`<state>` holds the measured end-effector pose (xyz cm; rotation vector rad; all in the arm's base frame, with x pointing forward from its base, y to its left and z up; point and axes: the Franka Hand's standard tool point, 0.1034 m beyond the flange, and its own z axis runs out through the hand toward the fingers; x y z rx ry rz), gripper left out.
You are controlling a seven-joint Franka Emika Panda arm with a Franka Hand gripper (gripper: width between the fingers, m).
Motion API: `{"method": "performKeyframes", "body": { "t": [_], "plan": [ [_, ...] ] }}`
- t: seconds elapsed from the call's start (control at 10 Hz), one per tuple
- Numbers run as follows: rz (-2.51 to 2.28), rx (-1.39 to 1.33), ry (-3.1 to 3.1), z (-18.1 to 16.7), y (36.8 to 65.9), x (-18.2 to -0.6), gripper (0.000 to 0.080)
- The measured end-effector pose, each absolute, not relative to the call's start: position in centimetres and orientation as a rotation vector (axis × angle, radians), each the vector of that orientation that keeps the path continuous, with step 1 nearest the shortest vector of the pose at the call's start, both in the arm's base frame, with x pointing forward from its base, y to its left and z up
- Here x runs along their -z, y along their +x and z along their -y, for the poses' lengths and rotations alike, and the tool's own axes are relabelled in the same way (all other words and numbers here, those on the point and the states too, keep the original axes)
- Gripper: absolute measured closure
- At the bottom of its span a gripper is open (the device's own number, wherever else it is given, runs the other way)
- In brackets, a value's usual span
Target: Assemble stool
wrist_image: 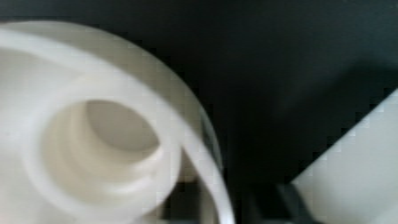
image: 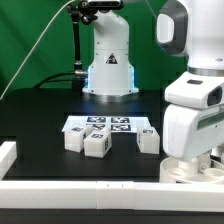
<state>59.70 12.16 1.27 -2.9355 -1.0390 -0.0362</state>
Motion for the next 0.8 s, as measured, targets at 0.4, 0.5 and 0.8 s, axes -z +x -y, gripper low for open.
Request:
{"method": "performKeyframes", "body": {
  "t": [0.4, 0.5, 0.8],
  "plan": [
    [1.052, 0.052, -2.943, -10.2, 60.3, -2.6, 0.0172],
    [1.038, 0.068, -2.952, -10.4, 60.4, -3.9, 0.0172],
    [0.991, 0.09, -2.979, -10.3, 59.4, -7.2, 0.0151]
  ]
}}
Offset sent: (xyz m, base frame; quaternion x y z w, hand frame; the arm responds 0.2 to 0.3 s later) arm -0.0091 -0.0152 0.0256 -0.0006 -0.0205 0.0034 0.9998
